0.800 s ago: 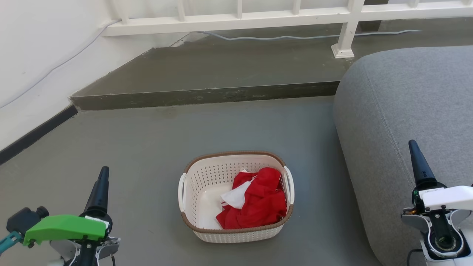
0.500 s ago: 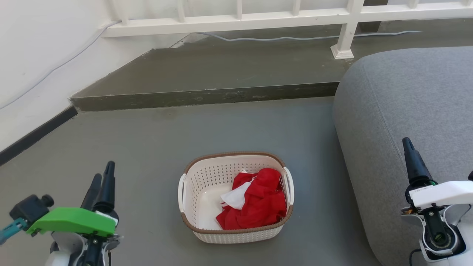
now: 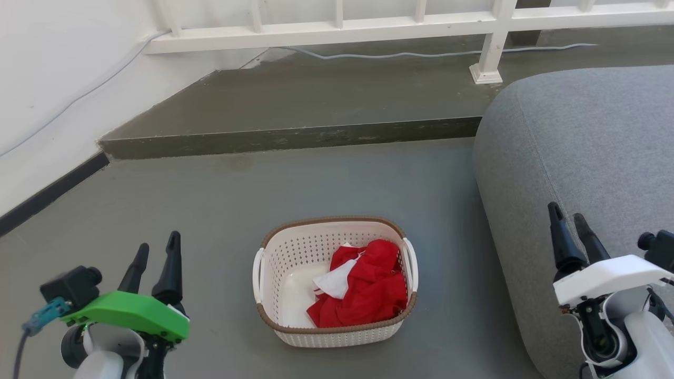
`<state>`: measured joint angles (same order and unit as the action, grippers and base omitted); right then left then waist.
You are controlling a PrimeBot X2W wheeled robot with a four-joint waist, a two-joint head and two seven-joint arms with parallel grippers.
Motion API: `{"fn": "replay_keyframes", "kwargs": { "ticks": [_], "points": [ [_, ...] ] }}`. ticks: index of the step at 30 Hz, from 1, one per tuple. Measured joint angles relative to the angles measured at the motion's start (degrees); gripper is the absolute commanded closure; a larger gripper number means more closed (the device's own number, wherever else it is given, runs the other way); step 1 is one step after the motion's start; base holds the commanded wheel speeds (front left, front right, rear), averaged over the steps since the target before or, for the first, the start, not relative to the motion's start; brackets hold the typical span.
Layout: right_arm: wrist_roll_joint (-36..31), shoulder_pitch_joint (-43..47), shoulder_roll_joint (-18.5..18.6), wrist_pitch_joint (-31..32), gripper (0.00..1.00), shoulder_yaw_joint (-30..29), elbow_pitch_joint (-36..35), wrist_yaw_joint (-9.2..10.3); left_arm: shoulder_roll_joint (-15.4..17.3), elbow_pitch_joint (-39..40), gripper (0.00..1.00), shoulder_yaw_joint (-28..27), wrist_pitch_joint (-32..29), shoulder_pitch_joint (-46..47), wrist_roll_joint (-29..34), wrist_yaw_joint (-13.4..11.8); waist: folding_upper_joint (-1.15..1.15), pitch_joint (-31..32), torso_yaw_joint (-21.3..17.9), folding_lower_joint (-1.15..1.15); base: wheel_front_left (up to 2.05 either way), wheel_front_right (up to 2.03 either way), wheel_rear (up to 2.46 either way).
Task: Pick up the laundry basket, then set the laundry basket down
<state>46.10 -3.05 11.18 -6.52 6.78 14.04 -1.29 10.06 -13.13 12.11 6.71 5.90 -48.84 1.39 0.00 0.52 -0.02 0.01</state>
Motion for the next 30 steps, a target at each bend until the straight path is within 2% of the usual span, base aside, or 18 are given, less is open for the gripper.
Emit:
{"fn": "replay_keyframes", "kwargs": {
  "ticks": [14, 30],
  "points": [
    [-11.7, 0.0, 1.0, -2.8, 0.0, 4.5, 2.1, 2.38, 0.1, -0.3, 0.0, 3.2, 2.5, 0.0, 12.1, -3.4, 0.0, 0.2, -0.3, 0.0, 0.0, 0.0, 0.0],
    [-23.0, 0.0, 1.5, -5.8, 0.0, 6.8, 3.4, 4.49, 0.0, -1.8, 0.0, 4.9, 5.9, 0.0, 22.8, -5.8, 0.0, 0.3, -0.8, 0.0, 0.0, 0.0, 0.0]
  ]
}}
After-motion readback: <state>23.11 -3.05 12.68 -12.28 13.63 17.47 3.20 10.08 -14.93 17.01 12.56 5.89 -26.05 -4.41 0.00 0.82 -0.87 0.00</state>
